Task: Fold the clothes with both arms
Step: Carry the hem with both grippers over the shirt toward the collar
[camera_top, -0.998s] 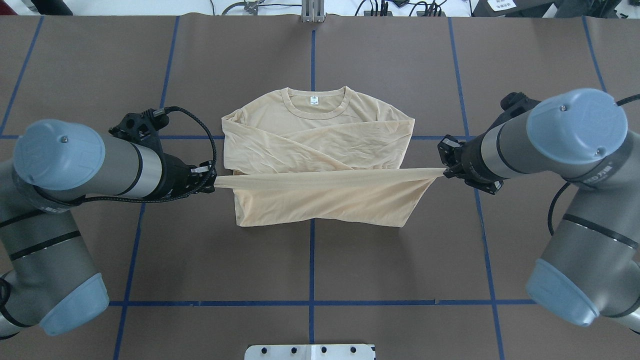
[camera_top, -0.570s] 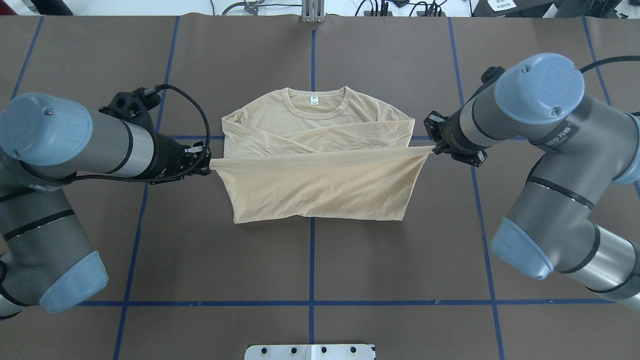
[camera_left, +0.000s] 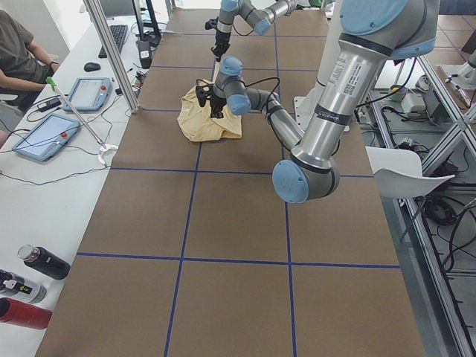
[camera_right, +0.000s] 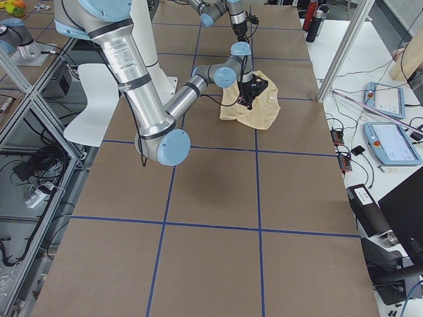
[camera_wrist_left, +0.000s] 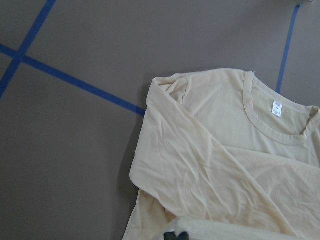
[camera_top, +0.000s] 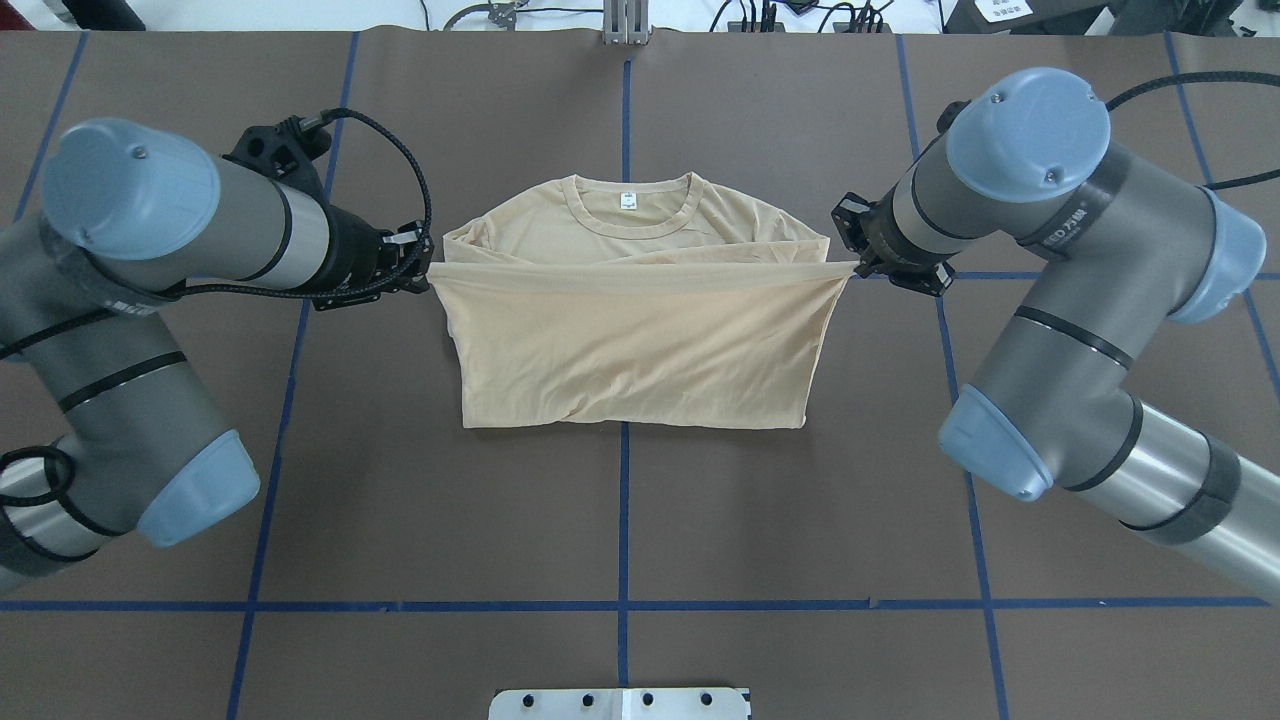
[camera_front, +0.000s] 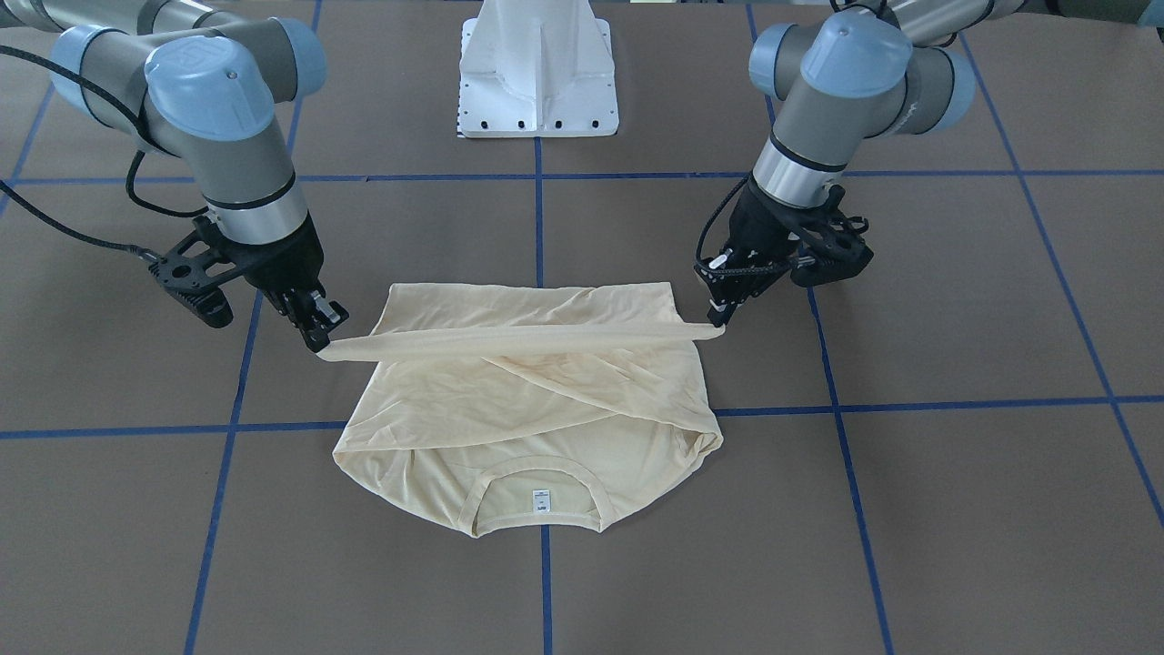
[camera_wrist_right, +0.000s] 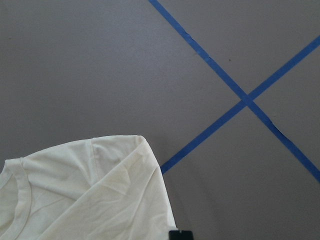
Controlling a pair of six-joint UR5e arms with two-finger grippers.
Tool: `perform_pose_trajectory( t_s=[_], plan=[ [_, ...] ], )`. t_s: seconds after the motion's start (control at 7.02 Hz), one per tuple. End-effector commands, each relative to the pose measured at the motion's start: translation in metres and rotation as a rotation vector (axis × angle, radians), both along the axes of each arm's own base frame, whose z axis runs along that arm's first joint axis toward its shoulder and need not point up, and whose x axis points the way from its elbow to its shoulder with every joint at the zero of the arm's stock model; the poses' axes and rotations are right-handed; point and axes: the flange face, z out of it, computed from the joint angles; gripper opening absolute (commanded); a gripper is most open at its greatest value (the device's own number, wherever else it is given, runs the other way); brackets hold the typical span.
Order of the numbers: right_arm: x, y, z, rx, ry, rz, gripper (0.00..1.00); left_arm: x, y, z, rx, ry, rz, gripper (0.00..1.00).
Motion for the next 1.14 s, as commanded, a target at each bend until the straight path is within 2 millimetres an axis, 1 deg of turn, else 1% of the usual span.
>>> perform_pose_trajectory(
  t_s=[0.0, 0.14, 0.29, 0.43, 0.57, 0.86, 1.0],
  plan=[
    [-0.012, -0.029, 0.012, 0.012, 0.057, -0.019, 0.00, 0.004, -0.028, 0.020, 0.015, -0.005, -0.032, 0.00],
    [-0.015, -0.050, 0.014, 0.016, 0.072, -0.011, 0.00, 0.011, -0.042, 0.020, 0.019, -0.001, -0.040, 0.00],
    [-0.018, -0.064, 0.022, 0.018, 0.075, -0.003, 0.00, 0.021, -0.053, 0.019, 0.020, 0.001, -0.044, 0.00],
    [-0.023, -0.069, 0.031, 0.028, 0.071, -0.009, 0.00, 0.025, -0.059, 0.026, 0.031, 0.002, -0.056, 0.00],
    [-0.027, -0.071, 0.032, 0.036, 0.064, -0.010, 0.00, 0.030, -0.065, 0.034, 0.032, -0.002, -0.062, 0.00],
    [-0.044, -0.089, 0.027, 0.027, 0.070, -0.011, 0.00, 0.036, -0.071, 0.049, 0.039, 0.006, -0.065, 0.00],
    [-0.045, -0.092, 0.031, 0.021, 0.077, -0.011, 0.00, 0.038, -0.074, 0.050, 0.048, 0.006, -0.077, 0.00]
  ],
)
